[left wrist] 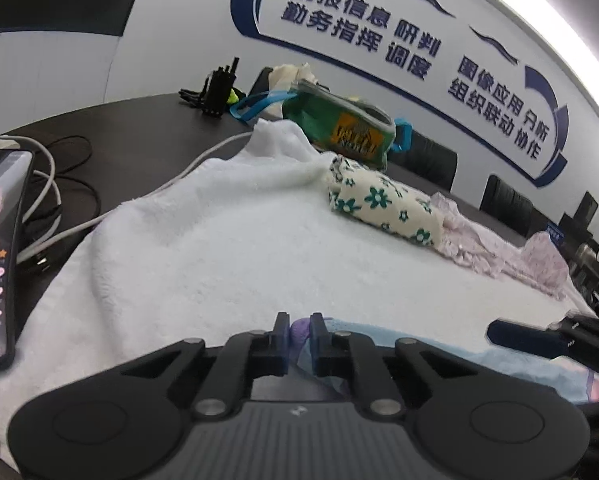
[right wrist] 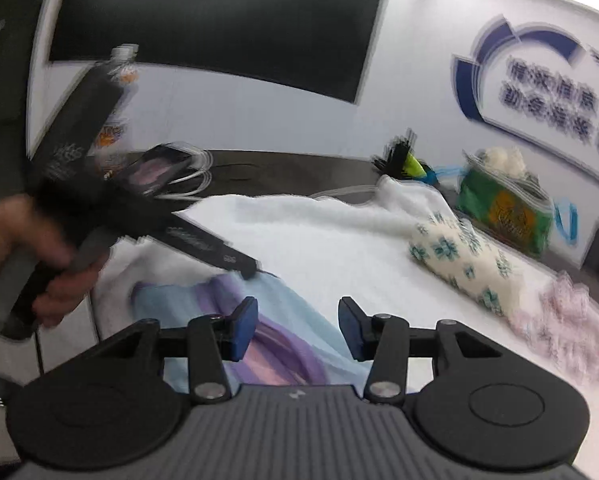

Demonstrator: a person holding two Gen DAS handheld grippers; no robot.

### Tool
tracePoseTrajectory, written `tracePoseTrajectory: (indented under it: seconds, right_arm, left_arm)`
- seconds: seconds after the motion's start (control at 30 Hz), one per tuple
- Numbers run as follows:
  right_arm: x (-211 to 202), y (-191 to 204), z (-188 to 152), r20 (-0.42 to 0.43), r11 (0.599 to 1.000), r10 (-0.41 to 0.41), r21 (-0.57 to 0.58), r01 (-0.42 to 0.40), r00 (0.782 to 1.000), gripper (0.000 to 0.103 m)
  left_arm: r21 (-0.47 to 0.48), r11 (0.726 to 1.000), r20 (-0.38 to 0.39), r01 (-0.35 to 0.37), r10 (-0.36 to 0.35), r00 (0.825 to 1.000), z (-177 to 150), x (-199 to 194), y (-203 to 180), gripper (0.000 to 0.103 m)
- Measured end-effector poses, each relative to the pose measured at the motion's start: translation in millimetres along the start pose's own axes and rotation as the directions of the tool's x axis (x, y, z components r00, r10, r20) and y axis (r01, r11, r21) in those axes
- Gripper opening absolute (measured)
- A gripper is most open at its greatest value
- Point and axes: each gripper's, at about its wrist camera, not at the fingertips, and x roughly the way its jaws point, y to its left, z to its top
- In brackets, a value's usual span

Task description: Fold clothes

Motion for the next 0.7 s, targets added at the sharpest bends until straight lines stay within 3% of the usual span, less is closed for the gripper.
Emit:
tracePoseTrajectory:
  seconds: [0.1,0.17,0.27,0.37,0.47,0.6,0.7]
  right_arm:
    - [15.7,-12.3,-6.3,-0.064,0.997,0.025,0.081,-0.019,0.998,0.023]
    - [23.3,-9.2,-12.3,-0.096,0.996,0.047,0.077,-0.040,0.994,0.022]
    - [17.4,-4.6,-15.3,-0.080,0.998,0.041,0.058,-0.037,0.996,0.022]
    - [-6.5,-10.2,-14.1,-0.014,0.997,0.044,0.068,-0.043,0.999,0.022]
    - [-16.9,-21.5,-16.8,-0.016,0.995,0.006,0.098,-0.004,1.000,0.022]
    - [-10.4,-23.2,-31.6,-0.103,0.996,-0.015,0.085,0.024,0.995,0.022]
    - [-17.8,-15.8,-31.4,-0.068,0.998,-0.020,0.065,0.024,0.997,0.025]
  left_arm:
    - [0.039,0.999,0.017,-0.034,0.033,0.999,-0.9,-1.4,-5.1,0.009]
    - [0.059,0.996,0.034,-0.063,0.061,0.998,-1.1,-4.7,-8.8,0.016]
    - [0.079,0.990,0.109,-0.116,0.107,0.988,-0.3,-26.4,-16.7,0.023]
    - [0.131,0.988,0.142,-0.081,0.062,0.988,-1.3,-48.1,-28.2,0.034]
    - [0.169,0.984,0.097,-0.056,0.040,0.995,-11.5,-55.1,-37.1,0.044]
    - [0.164,0.986,0.023,0.005,-0.009,1.000,-28.1,-58.8,-31.7,0.047]
    - [0.130,0.991,-0.013,0.042,-0.041,0.999,-33.9,-61.9,-21.4,0.044]
